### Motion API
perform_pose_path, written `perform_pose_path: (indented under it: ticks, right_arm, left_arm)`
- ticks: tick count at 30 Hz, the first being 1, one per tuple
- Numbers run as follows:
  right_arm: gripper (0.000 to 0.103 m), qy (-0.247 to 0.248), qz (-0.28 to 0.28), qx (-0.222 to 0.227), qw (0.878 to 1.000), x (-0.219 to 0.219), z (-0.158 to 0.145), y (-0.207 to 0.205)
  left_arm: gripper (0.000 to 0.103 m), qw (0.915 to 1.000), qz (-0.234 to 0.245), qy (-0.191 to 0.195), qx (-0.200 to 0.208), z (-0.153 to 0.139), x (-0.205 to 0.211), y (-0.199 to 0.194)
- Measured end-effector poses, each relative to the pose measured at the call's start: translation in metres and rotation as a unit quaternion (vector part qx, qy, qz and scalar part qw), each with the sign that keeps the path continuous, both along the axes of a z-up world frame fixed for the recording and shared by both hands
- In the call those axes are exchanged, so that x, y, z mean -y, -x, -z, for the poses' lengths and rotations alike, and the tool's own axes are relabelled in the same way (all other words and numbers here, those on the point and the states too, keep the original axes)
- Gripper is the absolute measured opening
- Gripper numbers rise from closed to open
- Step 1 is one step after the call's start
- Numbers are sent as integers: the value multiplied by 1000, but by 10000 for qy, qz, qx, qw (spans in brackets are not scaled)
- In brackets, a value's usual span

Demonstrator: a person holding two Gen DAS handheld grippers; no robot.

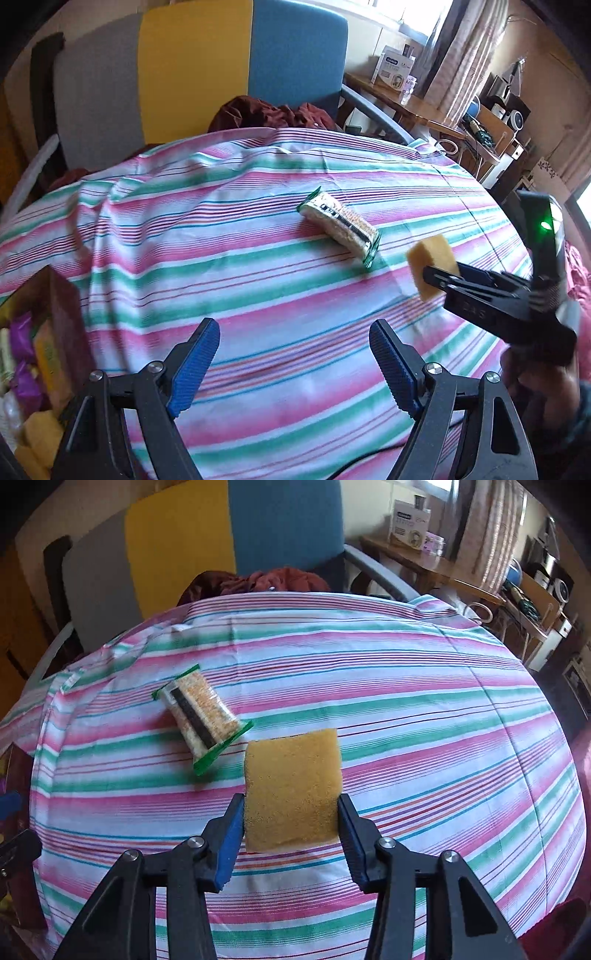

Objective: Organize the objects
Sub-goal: 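Grasp the yellow sponge with the right tool and lift it, then grasp the green-edged biscuit packet with the left tool and lift it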

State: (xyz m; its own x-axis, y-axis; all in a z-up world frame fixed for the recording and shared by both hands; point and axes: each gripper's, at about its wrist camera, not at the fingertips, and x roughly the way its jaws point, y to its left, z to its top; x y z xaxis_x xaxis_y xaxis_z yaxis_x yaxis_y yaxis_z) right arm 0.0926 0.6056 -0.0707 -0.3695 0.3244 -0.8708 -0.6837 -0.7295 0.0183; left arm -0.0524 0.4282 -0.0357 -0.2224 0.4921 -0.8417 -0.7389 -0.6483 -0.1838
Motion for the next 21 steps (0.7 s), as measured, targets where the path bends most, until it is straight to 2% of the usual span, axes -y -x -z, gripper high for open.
perform_pose_path:
  ticks: [4, 10, 21]
  right_arm:
    - [49, 186, 469, -198, 9985, -21, -4, -16]
    - [50, 429, 643, -333, 9965, -29, -3, -23]
    - [50, 680, 548, -565, 9946, -30, -4, -24]
  left_arm:
    - [83, 9993, -66, 43, 373, 13, -39, 16]
    - [82, 9951, -373, 127, 910, 41, -98, 38]
    - [82, 9910, -872, 541, 856, 72, -167, 65]
